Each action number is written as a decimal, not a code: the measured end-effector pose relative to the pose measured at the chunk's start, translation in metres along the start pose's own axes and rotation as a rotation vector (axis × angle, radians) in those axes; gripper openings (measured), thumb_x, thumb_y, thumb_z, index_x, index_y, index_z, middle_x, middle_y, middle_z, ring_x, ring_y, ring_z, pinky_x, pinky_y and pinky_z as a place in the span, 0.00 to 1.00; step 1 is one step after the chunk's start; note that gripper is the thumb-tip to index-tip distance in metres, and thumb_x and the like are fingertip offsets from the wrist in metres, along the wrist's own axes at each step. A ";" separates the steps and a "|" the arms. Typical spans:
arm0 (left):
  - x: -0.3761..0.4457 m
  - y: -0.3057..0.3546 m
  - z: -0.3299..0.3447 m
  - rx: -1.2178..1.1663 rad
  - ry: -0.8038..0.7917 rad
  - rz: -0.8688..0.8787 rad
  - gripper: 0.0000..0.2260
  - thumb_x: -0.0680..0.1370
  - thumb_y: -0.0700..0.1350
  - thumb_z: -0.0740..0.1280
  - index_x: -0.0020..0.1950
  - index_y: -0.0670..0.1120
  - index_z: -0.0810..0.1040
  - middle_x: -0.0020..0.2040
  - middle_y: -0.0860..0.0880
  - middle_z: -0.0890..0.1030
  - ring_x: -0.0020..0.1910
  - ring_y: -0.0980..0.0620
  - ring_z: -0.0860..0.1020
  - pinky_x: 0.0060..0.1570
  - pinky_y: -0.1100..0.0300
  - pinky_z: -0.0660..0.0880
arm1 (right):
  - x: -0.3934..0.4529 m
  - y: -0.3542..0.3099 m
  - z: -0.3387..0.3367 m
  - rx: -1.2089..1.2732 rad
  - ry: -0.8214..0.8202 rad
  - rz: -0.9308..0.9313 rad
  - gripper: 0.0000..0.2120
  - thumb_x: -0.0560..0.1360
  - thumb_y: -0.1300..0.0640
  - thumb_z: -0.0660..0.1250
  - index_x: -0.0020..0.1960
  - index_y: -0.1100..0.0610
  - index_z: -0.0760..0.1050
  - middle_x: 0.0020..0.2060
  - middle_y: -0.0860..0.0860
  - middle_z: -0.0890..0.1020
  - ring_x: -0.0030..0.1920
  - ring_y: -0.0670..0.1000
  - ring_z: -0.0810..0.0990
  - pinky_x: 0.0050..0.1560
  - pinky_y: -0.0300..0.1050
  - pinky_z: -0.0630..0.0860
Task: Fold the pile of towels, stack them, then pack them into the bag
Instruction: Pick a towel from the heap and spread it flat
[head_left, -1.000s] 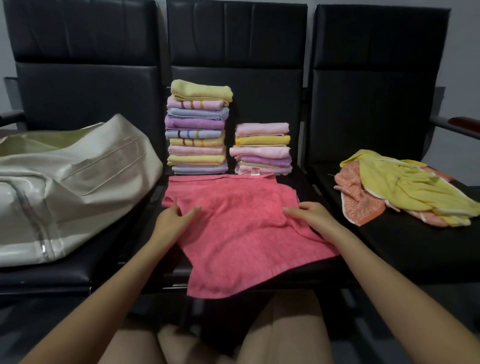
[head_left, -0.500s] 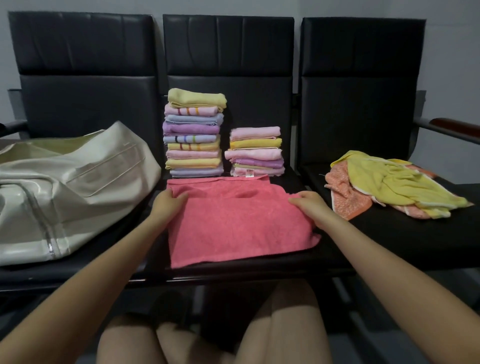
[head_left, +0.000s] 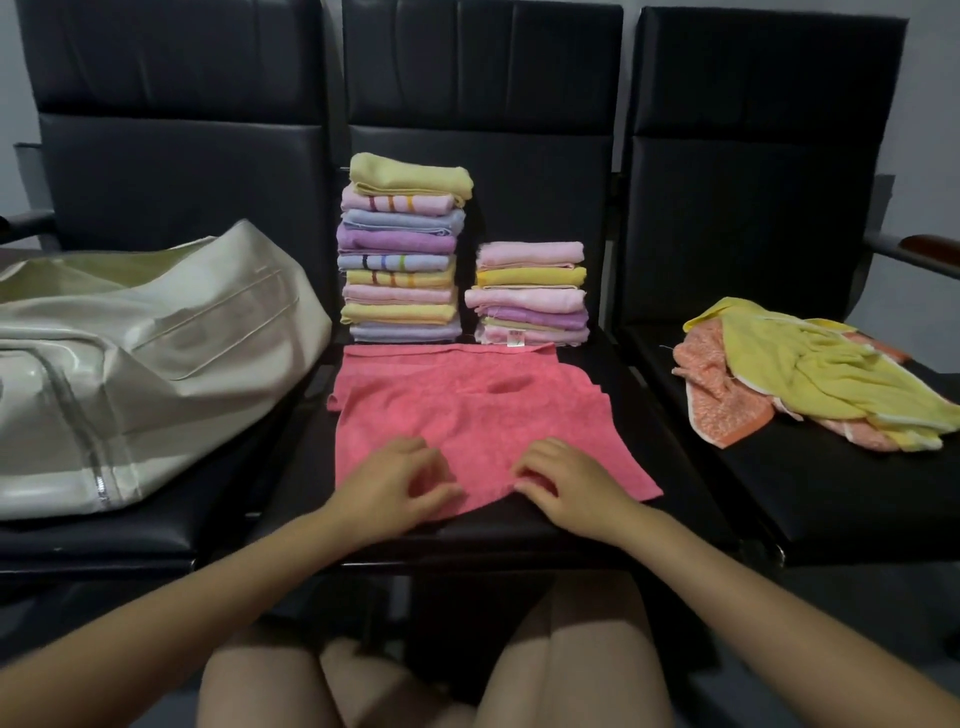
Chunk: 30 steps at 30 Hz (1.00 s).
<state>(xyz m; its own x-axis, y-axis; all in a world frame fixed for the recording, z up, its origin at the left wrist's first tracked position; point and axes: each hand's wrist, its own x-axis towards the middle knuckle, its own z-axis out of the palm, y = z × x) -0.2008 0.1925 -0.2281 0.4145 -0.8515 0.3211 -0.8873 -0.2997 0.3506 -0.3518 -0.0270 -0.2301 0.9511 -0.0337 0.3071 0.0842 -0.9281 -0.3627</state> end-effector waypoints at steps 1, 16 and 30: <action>-0.004 0.003 0.003 0.081 -0.007 0.038 0.22 0.72 0.66 0.61 0.50 0.50 0.79 0.45 0.53 0.77 0.45 0.54 0.74 0.47 0.56 0.73 | 0.006 -0.001 0.001 -0.007 0.023 0.036 0.07 0.79 0.53 0.63 0.50 0.57 0.76 0.46 0.51 0.79 0.48 0.51 0.75 0.50 0.49 0.73; 0.092 -0.040 -0.057 0.408 0.000 -0.252 0.13 0.81 0.54 0.58 0.57 0.47 0.73 0.50 0.46 0.82 0.50 0.42 0.79 0.39 0.56 0.65 | 0.119 0.030 -0.048 0.144 0.074 0.213 0.10 0.79 0.56 0.65 0.56 0.57 0.81 0.51 0.50 0.83 0.52 0.50 0.80 0.55 0.47 0.75; 0.122 -0.089 0.010 0.149 0.183 -0.442 0.07 0.80 0.43 0.59 0.50 0.43 0.75 0.50 0.42 0.82 0.51 0.41 0.79 0.46 0.52 0.71 | 0.141 0.082 0.008 -0.102 0.069 0.396 0.11 0.83 0.56 0.53 0.54 0.58 0.73 0.55 0.53 0.78 0.55 0.53 0.76 0.58 0.49 0.71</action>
<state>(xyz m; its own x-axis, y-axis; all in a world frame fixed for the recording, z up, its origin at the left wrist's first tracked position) -0.0730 0.1111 -0.2287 0.7739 -0.5442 0.3240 -0.6329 -0.6841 0.3625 -0.2080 -0.1045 -0.2236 0.8815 -0.4171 0.2212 -0.3172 -0.8703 -0.3768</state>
